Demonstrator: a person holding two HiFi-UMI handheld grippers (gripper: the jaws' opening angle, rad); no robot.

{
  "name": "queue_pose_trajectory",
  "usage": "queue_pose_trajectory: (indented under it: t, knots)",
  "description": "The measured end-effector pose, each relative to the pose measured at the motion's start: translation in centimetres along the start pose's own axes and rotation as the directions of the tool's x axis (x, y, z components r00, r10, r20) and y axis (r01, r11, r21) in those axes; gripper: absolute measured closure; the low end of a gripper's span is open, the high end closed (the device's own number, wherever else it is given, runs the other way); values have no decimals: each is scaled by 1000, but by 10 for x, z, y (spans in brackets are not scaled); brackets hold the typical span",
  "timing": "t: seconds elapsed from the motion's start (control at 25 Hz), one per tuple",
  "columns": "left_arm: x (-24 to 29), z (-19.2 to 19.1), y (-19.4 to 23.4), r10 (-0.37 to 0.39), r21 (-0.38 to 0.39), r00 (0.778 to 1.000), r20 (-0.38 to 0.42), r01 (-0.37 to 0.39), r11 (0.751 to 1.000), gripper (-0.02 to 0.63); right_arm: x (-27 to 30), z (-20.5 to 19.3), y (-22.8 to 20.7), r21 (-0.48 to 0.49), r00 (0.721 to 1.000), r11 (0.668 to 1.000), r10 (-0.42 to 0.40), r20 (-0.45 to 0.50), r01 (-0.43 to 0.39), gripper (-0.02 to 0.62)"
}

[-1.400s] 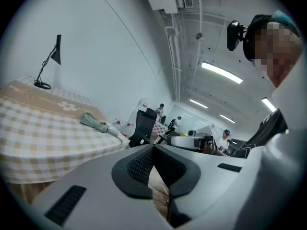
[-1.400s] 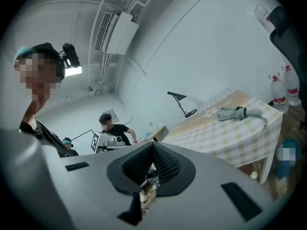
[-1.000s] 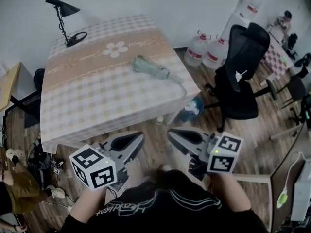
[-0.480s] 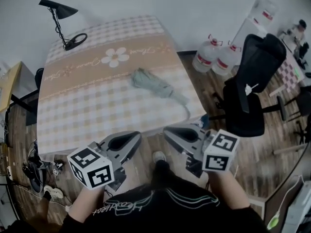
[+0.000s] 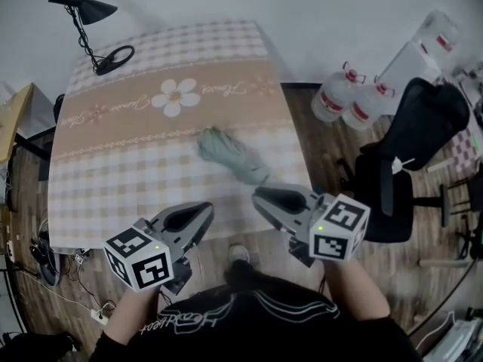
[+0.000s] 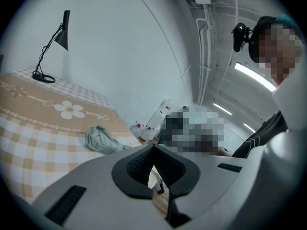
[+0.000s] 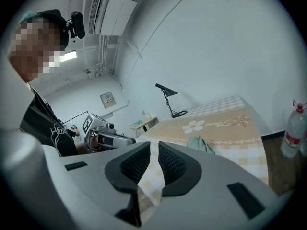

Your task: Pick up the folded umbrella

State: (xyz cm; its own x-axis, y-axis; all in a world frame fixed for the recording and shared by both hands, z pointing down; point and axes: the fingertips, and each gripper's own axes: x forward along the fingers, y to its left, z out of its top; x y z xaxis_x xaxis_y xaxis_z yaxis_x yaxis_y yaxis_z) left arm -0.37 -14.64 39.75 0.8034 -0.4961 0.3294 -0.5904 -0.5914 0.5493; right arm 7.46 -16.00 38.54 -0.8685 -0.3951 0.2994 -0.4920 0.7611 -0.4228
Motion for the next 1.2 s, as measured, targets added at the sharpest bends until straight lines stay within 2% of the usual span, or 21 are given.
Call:
queue_pose_trajectory:
  t: [0.08, 0.24, 0.4, 0.52, 0.64, 0.92, 1.0, 1.2]
  knots:
    - [10, 7, 6, 22, -9, 1000, 6, -22, 1000, 609, 4, 2, -18, -28, 999, 1000, 13, -38, -14, 508]
    - [14, 13, 22, 60, -26, 998, 21, -59, 998, 609, 20, 0, -47, -78, 995, 997, 6, -98, -14, 457]
    - [11, 8, 42, 91, -71, 996, 15, -89, 993, 609, 42, -13, -63, -83, 985, 996, 25, -173, -40, 382]
    - [11, 10, 59, 96, -94, 995, 13, -94, 991, 609, 57, -22, -82, -94, 975, 996, -12, -220, -9, 330]
    - [16, 16, 77, 92, -111, 996, 8, -91, 990, 609, 73, -31, -105, -97, 961, 995, -59, -269, 34, 314]
    - [32, 30, 123, 73, -129, 997, -29, -76, 989, 609, 105, -53, -154, -196, 897, 973, -193, -397, 122, 259]
    - [33, 32, 135, 72, -131, 996, -42, -77, 988, 609, 114, -63, -160, -192, 878, 974, -195, -438, 121, 227]
    - [34, 38, 158, 67, -156, 996, -52, -75, 985, 609, 129, -81, -177, -214, 818, 968, -230, -527, 134, 216]
